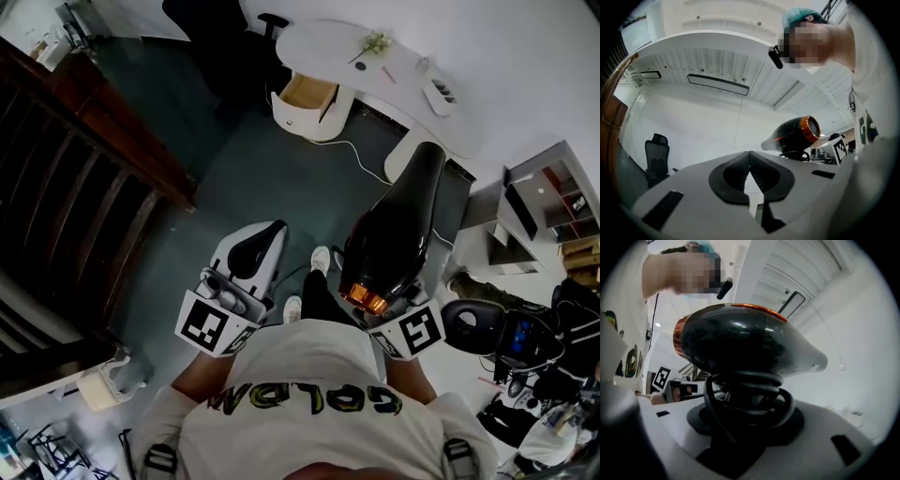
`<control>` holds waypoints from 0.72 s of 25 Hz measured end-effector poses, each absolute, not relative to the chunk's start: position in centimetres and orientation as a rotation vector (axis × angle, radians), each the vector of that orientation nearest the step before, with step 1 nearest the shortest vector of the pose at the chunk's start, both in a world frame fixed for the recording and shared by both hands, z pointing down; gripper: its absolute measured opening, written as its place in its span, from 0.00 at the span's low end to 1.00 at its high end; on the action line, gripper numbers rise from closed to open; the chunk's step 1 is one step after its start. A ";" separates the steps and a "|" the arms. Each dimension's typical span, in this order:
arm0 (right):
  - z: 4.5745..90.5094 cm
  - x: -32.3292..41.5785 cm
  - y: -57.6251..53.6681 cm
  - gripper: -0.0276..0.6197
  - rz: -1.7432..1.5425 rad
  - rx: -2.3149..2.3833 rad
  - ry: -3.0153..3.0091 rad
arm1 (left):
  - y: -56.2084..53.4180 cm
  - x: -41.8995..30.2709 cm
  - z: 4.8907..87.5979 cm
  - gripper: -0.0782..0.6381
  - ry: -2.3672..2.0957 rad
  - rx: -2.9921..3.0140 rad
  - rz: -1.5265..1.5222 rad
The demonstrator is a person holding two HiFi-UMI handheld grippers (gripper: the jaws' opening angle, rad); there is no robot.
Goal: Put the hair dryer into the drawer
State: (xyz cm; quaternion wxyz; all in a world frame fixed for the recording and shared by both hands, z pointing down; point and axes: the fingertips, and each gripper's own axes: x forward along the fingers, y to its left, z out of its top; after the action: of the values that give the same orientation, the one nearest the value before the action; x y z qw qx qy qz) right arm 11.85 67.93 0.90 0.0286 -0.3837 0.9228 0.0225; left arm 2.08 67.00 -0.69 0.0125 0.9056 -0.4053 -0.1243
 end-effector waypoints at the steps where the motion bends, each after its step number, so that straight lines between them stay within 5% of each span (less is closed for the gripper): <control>1: 0.8 12.1 67.2 0.41 0.072 -1.185 2.846 | 66.3 2.3 -0.7 0.12 -1.264 2.823 -0.389; 18: -0.4 18.2 49.7 0.41 0.091 -1.158 2.858 | 48.9 8.3 -3.0 0.12 -1.303 2.850 -0.374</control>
State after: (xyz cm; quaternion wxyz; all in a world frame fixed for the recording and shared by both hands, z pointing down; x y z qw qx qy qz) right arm 18.20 49.72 -0.42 0.0282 -0.3753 0.9260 0.0295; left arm 8.30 48.89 -3.05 -0.0070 0.9030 -0.4129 -0.1184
